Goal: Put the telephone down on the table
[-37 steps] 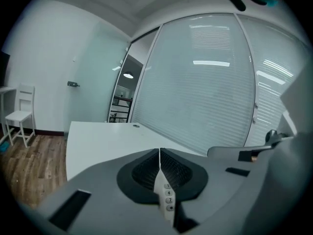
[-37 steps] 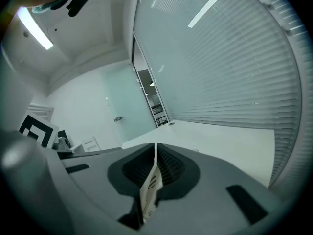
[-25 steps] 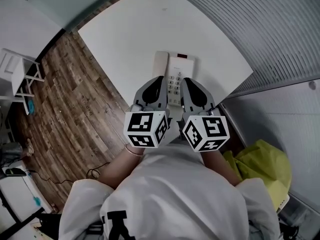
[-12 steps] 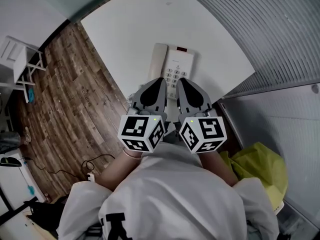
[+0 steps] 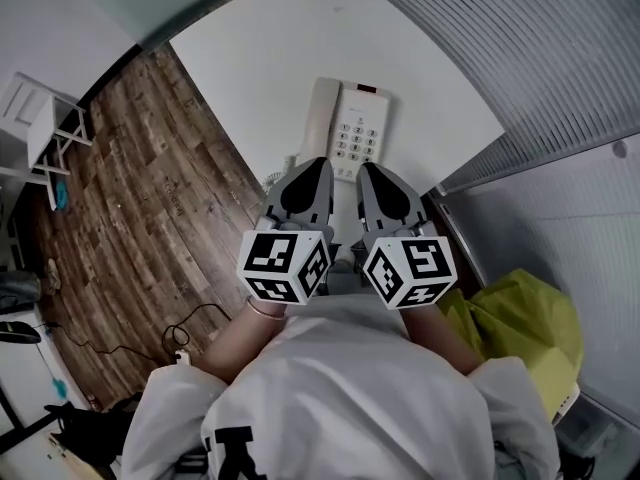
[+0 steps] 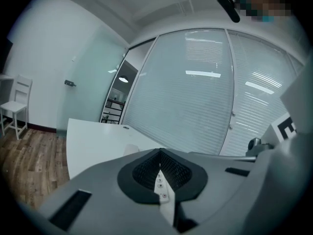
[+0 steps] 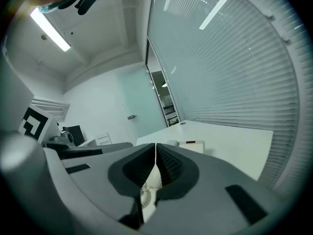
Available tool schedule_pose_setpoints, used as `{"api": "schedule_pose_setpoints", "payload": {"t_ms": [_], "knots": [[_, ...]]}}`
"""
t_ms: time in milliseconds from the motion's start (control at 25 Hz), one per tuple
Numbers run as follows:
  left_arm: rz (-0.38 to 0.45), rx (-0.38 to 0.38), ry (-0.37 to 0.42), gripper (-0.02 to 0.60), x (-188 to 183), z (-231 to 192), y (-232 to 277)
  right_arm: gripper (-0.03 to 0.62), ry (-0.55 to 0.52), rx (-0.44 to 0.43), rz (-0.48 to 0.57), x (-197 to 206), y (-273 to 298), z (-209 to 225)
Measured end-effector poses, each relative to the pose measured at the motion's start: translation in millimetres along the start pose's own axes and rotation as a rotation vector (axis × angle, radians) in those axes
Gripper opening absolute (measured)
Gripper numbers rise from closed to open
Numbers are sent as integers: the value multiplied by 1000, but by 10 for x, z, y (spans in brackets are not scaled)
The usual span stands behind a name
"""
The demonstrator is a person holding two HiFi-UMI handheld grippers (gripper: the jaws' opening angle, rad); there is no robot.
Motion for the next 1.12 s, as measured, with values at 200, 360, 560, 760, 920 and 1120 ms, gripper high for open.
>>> {"api": "schedule_pose_setpoints", "payload": {"t_ms": [200, 360, 560, 760, 920, 1120], "knots": [[-5, 28, 3, 5, 118, 63, -432, 31, 14, 28, -1, 295, -300, -217], [-1, 27, 6, 5, 211, 73, -815, 31, 19, 22, -11, 567, -548, -491], [11, 42, 4, 5, 301, 174, -1271, 31, 10, 31, 33, 764, -970, -780], [33, 55, 16, 5, 286, 275, -1561, 31, -9, 30, 75, 793, -1262, -956], [46, 57, 31, 5, 200, 305, -1711, 31, -38, -2, 81, 759, -1318, -1141], [68, 52, 12, 5, 142, 308, -1818, 31, -39, -16, 85, 764, -1380, -1233]]}}
Point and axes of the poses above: the fingertips, and each gripper's own axes: y forward along the fingers, z to its right, x out of its underside, the point moved 6 cm from there along -y, backward along the fingers, and after that the axes turned 14 degrees about y, right-handed, at the moved point
